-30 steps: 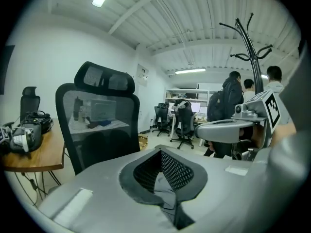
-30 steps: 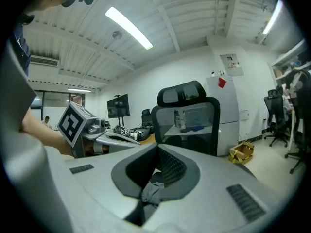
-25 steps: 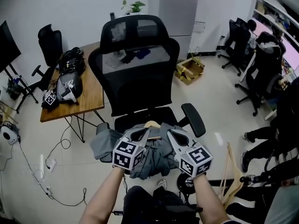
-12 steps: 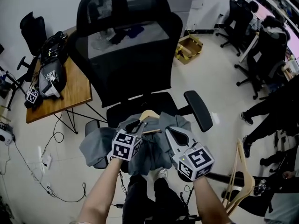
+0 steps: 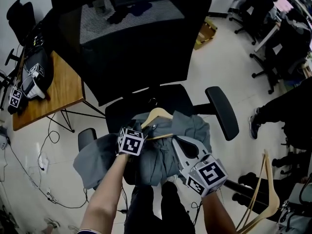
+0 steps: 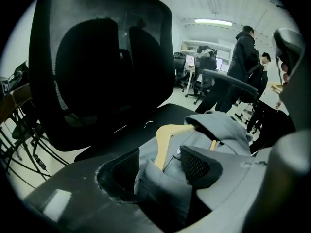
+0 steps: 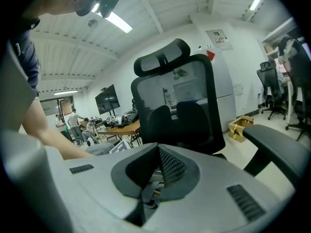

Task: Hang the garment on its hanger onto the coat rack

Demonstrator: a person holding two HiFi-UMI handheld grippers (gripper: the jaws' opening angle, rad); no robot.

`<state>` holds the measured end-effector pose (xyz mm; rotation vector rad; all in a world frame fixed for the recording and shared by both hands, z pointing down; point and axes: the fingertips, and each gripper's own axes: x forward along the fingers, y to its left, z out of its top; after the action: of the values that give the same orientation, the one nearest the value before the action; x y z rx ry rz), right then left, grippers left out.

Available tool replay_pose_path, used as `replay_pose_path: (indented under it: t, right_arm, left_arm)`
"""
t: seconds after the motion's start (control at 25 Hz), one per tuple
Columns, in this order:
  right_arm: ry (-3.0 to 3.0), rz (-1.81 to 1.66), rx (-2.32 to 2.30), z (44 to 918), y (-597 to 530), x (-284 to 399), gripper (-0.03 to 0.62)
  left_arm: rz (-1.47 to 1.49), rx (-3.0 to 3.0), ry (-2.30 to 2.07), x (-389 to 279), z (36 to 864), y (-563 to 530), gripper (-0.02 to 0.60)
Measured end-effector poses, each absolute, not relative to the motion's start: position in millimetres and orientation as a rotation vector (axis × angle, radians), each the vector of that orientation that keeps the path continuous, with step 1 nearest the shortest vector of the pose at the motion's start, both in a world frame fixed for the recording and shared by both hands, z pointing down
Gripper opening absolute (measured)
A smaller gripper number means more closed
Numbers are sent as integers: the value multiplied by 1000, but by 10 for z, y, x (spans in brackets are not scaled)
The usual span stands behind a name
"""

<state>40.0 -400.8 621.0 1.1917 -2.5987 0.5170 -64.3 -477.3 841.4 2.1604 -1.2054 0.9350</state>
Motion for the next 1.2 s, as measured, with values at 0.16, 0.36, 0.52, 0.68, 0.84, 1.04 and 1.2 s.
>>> replay_pose_path:
  t: [0.16, 0.36, 0.52, 0.68, 0.84, 1.04, 1.2]
  right_arm:
    - [-2576, 552, 1197, 6388, -4083, 426, 2]
    - [-2572, 577, 1204, 6476, -4160, 425, 2]
    - [-2574, 591, 1198, 6524, -4160, 398, 2]
    - [-2573, 600, 1210, 6534, -4133, 404, 2]
    - [-2571, 590, 1218, 6501, -4089, 454, 2]
    - [-2580, 558, 1238, 6381, -4047, 520, 2]
    - [-2599, 525, 1250, 6187, -3989, 589, 2]
  left_arm:
    - [1030, 2107, -1115, -648, 8780, -4805, 272]
    - [1083, 2078, -1013, -569, 9059, -4726, 253]
    - [1148, 2120, -924, -456, 9141, -4677, 164]
    - [1133, 2118, -891, -430, 9218, -4665, 124]
    - [1123, 2147, -923, -407, 9102, -4661, 98]
    - [1081, 2235, -1062, -445, 8788, -4759, 100]
    - [1030, 2327, -1182, -444, 8273, -4825, 100]
